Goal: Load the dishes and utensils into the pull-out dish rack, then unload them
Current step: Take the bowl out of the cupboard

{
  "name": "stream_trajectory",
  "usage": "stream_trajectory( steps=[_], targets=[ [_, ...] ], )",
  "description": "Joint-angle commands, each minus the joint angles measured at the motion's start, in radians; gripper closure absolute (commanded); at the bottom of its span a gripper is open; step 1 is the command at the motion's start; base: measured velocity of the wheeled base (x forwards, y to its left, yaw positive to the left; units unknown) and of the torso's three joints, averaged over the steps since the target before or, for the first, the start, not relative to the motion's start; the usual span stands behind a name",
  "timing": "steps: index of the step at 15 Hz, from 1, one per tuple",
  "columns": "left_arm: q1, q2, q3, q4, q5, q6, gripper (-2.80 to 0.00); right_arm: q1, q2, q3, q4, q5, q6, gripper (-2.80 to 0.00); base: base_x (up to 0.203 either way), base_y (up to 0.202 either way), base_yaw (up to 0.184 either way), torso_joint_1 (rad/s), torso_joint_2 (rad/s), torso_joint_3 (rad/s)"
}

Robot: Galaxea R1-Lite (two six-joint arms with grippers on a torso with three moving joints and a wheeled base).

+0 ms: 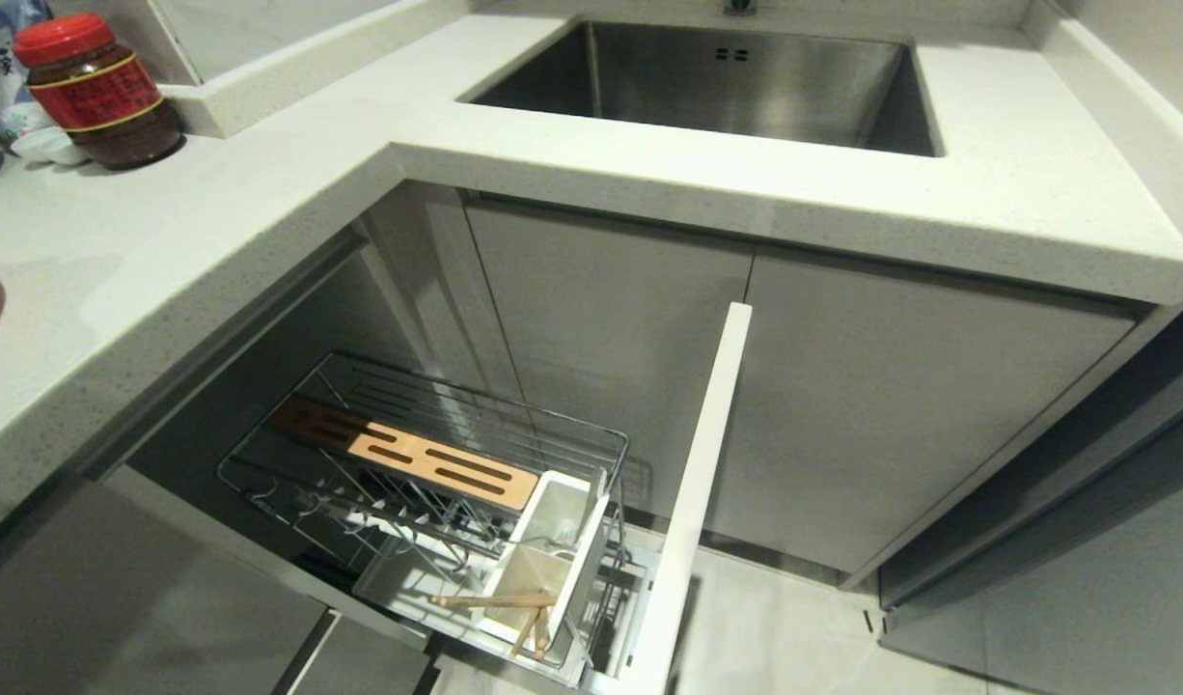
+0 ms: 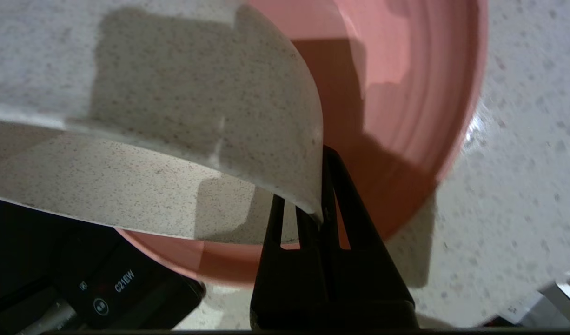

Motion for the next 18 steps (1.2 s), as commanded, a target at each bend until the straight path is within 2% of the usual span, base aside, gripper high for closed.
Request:
stream_trajectory(
  steps=[1,4,5,10,14,16,18],
  targets=[
    [0.003,0.041,0.000,0.008,0.002,0.001,0.00,0.000,0.001,0.026,-0.001,0.000,0.000,0.00,0.000,0.000,0.000,0.000,0.00,0.000],
    [0.003,0.041,0.002,0.008,0.002,0.001,0.00,0.000,0.001,0.026,-0.001,0.000,0.000,0.00,0.000,0.000,0.000,0.000,0.00,0.000],
    [0.003,0.039,-0.004,0.005,0.002,-0.001,-2.80,0.000,0.001,0.026,-0.001,0.000,0.000,0.00,0.000,0.000,0.000,0.000,0.00,0.000],
    [0.018,0.020,-0.008,-0.024,0.004,-0.013,-2.80,0.000,0.001,0.027,-0.001,0.000,0.000,0.00,0.000,0.000,0.000,0.000,0.00,0.000],
    [0.046,-0.038,-0.009,-0.115,0.026,-0.078,-2.80,0.000,0.001,0.026,-0.001,0.000,0.000,0.00,0.000,0.000,0.000,0.000,0.00,0.000],
    [0.047,-0.083,-0.001,-0.232,0.027,-0.123,-2.80,0.000,0.001,0.026,-0.001,0.000,0.000,0.00,0.000,0.000,0.000,0.000,0.00,0.000],
    [0.039,-0.142,0.033,-0.406,0.025,-0.204,-2.80,0.000,0.001,0.026,-0.001,0.000,0.000,0.00,0.000,0.000,0.000,0.000,0.00,0.000]
  ],
)
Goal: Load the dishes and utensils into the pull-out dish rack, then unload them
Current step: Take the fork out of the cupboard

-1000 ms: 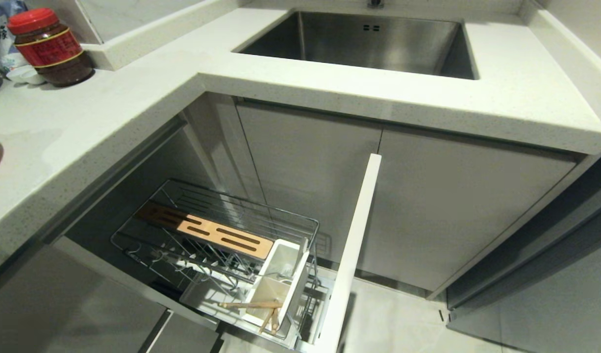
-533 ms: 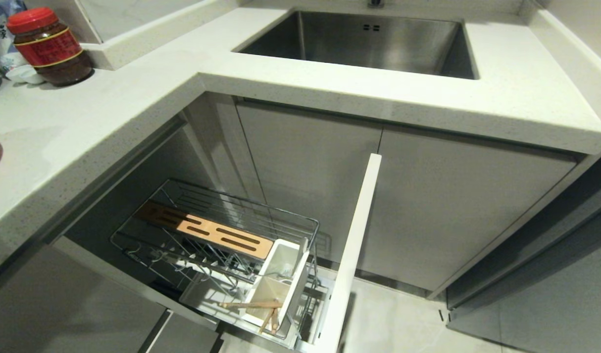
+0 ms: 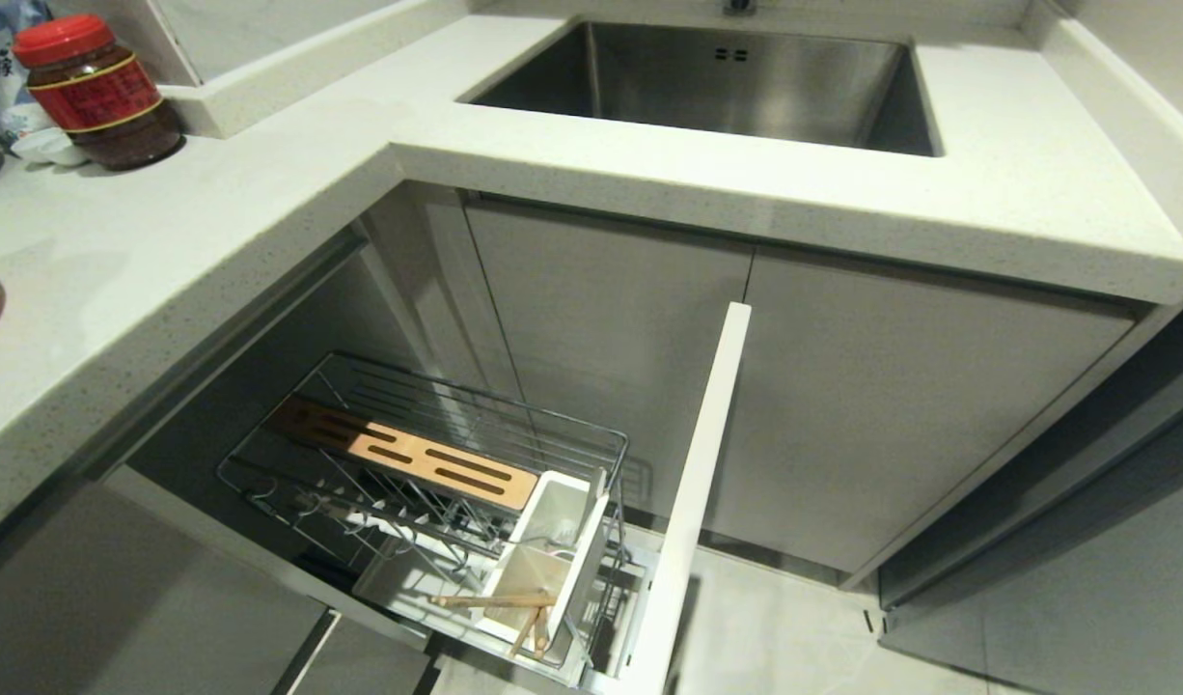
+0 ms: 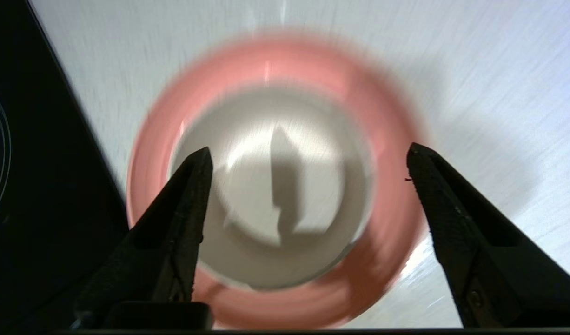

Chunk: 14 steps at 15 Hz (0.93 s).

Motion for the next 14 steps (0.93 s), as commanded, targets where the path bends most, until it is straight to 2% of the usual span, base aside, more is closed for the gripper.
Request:
stream_trajectory(
  steps=[1,2,3,4,6,9,11,12,14],
  targets=[
    [-0.032,-0.105,0.057,-0.222,-0.001,-0.082,-2.80,0.000,0.001,0.027,-0.001,0.000,0.000,0.00,0.000,0.000,0.000,0.000,0.00,0.000],
    [-0.086,-0.140,0.092,-0.331,0.000,-0.149,-2.80,0.000,0.001,0.026,-0.001,0.000,0.000,0.00,0.000,0.000,0.000,0.000,0.00,0.000],
    [-0.138,-0.173,0.134,-0.423,0.006,-0.205,0.00,0.000,0.001,0.026,-0.001,0.000,0.000,0.00,0.000,0.000,0.000,0.000,0.00,0.000],
    [-0.191,-0.197,0.162,-0.486,0.014,-0.246,0.00,0.000,0.001,0.026,-0.001,0.000,0.000,0.00,0.000,0.000,0.000,0.000,0.00,0.000],
    [-0.362,-0.227,0.191,-0.546,0.048,-0.311,0.00,0.000,0.001,0.026,-0.001,0.000,0.000,0.00,0.000,0.000,0.000,0.000,0.00,0.000],
    [-0.660,-0.248,0.248,-0.555,0.117,-0.348,0.00,0.000,0.001,0.026,-0.001,0.000,0.000,0.00,0.000,0.000,0.000,0.000,0.00,0.000],
    [-0.820,-0.239,0.285,-0.479,0.138,-0.357,0.00,0.000,0.001,0.026,-0.001,0.000,0.000,0.00,0.000,0.000,0.000,0.000,0.00,0.000],
    [-0.883,-0.216,0.297,-0.406,0.144,-0.359,0.00,0.000,0.001,0.026,-0.001,0.000,0.000,0.00,0.000,0.000,0.000,0.000,0.00,0.000],
    [-0.943,-0.143,0.325,-0.257,0.145,-0.361,0.00,0.000,0.001,0.026,-0.001,0.000,0.000,0.00,0.000,0.000,0.000,0.000,0.00,0.000]
  ],
)
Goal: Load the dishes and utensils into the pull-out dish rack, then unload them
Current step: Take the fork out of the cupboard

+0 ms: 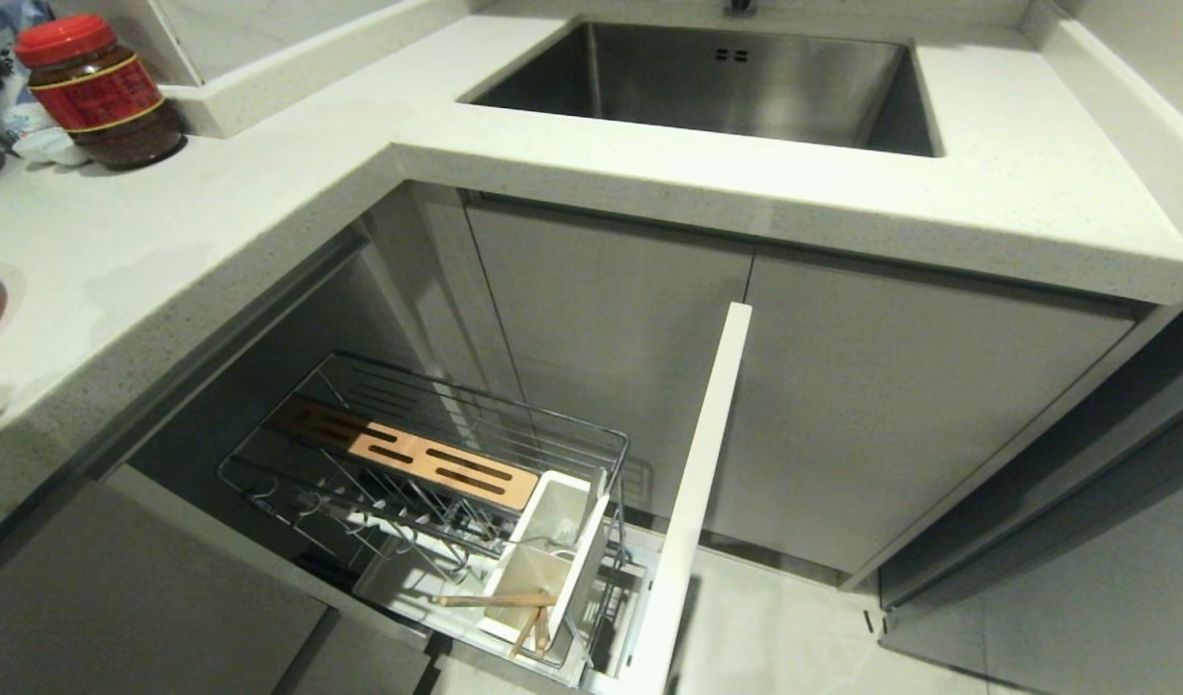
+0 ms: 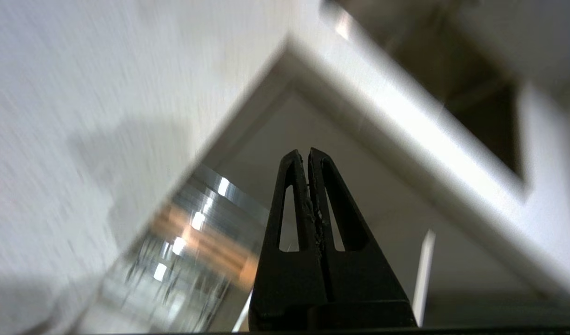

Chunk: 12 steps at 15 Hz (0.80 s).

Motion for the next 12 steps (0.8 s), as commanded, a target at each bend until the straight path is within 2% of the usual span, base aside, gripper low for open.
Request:
stream_trajectory(
  steps=[1,2,5,7,9,10,12],
  targets=[
    [-0.076,0.080,0.057,0.117,0.003,0.003,0.00,0.000,0.001,0.026,-0.001,0.000,0.000,0.00,0.000,0.000,0.000,0.000,0.00,0.000],
    [-0.087,0.087,0.102,0.121,0.003,0.029,0.00,0.000,0.001,0.026,-0.001,-0.001,0.000,0.00,0.000,0.000,0.000,0.000,0.00,0.000],
    [-0.115,0.094,0.277,0.076,0.002,0.199,0.00,0.000,0.001,0.026,-0.001,0.000,0.000,0.00,0.000,0.000,0.000,0.000,0.00,0.000],
    [-0.136,0.092,0.429,-0.059,0.002,0.324,0.00,0.000,0.001,0.026,-0.001,0.000,0.000,0.00,0.000,0.000,0.000,0.000,0.00,0.000],
    [-0.171,0.094,0.558,-0.192,0.000,0.417,0.00,0.000,0.001,0.026,-0.001,0.000,0.000,0.00,0.000,0.000,0.000,0.000,0.00,0.000],
    [-0.218,0.097,0.610,-0.243,-0.002,0.450,0.00,0.000,0.001,0.026,-0.001,0.000,0.000,0.00,0.000,0.000,0.000,0.000,0.00,0.000],
    [-0.307,0.112,0.685,-0.282,-0.007,0.477,0.00,0.000,0.001,0.026,-0.001,0.000,0.000,0.00,0.000,0.000,0.000,0.000,0.00,0.000]
  ],
)
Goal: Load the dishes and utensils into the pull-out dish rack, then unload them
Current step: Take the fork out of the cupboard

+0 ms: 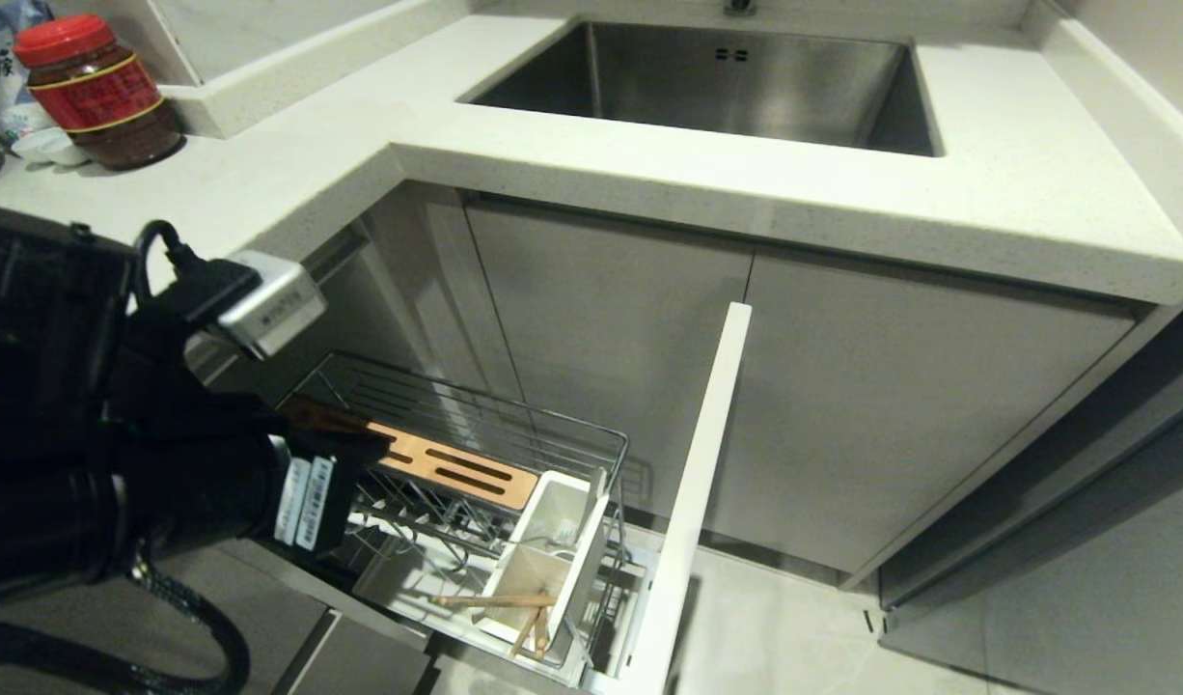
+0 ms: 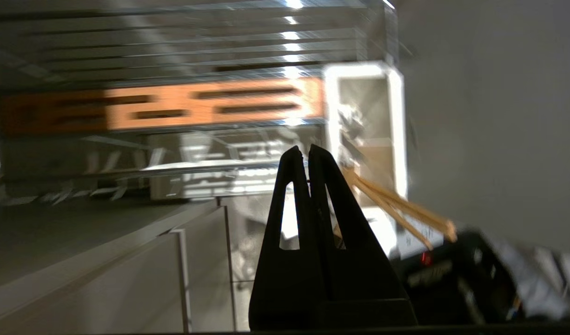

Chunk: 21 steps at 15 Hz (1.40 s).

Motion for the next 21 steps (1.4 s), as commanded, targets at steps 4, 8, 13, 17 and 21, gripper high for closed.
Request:
stream_trajectory(
  steps=[4,8,13,17,21],
  targets=[
    [-0.092,0.064,0.129,-0.012,-0.001,0.073,-2.80,0.000,0.001,0.026,-0.001,0.000,0.000,0.00,0.000,0.000,0.000,0.000,0.00,0.000],
    [-0.097,0.128,0.172,-0.031,-0.015,0.103,-2.80,0.000,0.001,0.026,-0.001,0.000,0.000,0.00,0.000,0.000,0.000,0.000,0.00,0.000],
    [-0.028,0.228,0.224,-0.142,-0.091,0.202,-2.80,0.000,0.001,0.026,-0.001,-0.001,0.000,0.00,0.000,0.000,0.000,0.000,0.00,0.000],
    [0.091,0.290,0.244,-0.270,-0.174,0.360,-2.80,0.000,0.001,0.026,-0.001,0.000,0.000,0.00,0.000,0.000,0.000,0.000,0.00,0.000],
    [0.110,0.344,0.242,-0.360,-0.238,0.383,-2.80,0.000,0.001,0.026,-0.001,0.000,0.000,0.00,0.000,0.000,0.000,0.000,0.00,0.000]
  ],
)
